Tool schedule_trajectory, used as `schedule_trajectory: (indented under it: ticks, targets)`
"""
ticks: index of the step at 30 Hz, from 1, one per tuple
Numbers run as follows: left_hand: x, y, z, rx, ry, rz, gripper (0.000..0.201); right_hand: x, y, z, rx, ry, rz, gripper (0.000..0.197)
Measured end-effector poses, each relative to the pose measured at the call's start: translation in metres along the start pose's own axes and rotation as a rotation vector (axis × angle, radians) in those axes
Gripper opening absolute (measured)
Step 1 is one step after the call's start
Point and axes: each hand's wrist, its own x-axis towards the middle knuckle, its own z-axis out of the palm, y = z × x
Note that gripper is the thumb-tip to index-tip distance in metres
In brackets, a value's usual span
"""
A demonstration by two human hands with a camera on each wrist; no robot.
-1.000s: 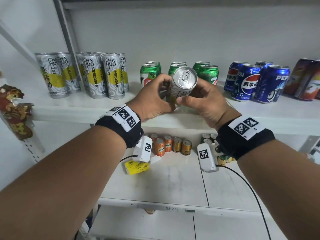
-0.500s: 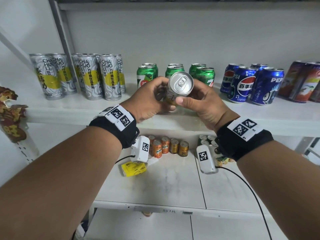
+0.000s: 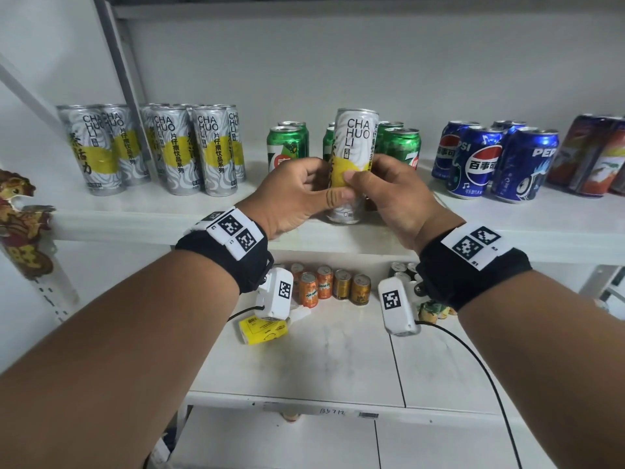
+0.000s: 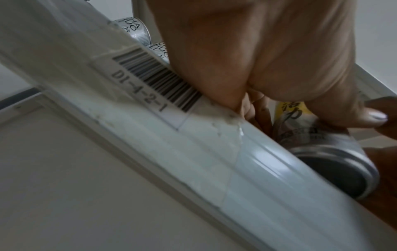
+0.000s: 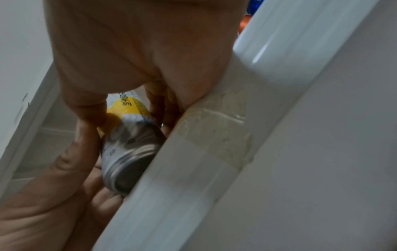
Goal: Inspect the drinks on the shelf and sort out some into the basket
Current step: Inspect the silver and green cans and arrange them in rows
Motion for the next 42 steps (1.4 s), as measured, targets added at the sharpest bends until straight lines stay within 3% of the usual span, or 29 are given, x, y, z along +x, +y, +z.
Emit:
schedule_trajectory:
  ticks: [6,13,20,25,29,36,42]
  targets:
    - [0.001,0.002,0.000,0.097,-0.114,-0.007,0.064,-0.001,-0.002,0.003,0.018,0.063,0.020,0.039]
    - [0.005,-0.003,-0.003,0.067,-0.094,-0.019,0.073,0.001,-0.002,-0.001,0.022,0.061,0.030,0.028]
    - [0.005,-0.002,-0.002,0.061,-0.094,-0.006,0.067,-0.001,-0.002,0.002,0.048,0.068,0.006,0.049]
    - [0.005,-0.003,-0.005,0.057,-0.058,-0.002,0.066,-0.001,-0.004,0.001,0.053,0.050,-0.011,0.032]
    - [0.007,-0.005,-0.005,0.085,-0.049,0.016,0.069,-0.001,-0.001,-0.001,0.088,0.037,-0.035,0.032]
    - [0.006,-0.007,-0.005,0.093,-0.041,0.057,0.064,-0.001,0.006,-0.004,0.185,0.035,-0.077,0.043]
    - [0.003,-0.003,-0.001,0.140,0.005,0.078,0.073,-0.002,0.006,-0.006,0.170,0.015,-0.119,0.061]
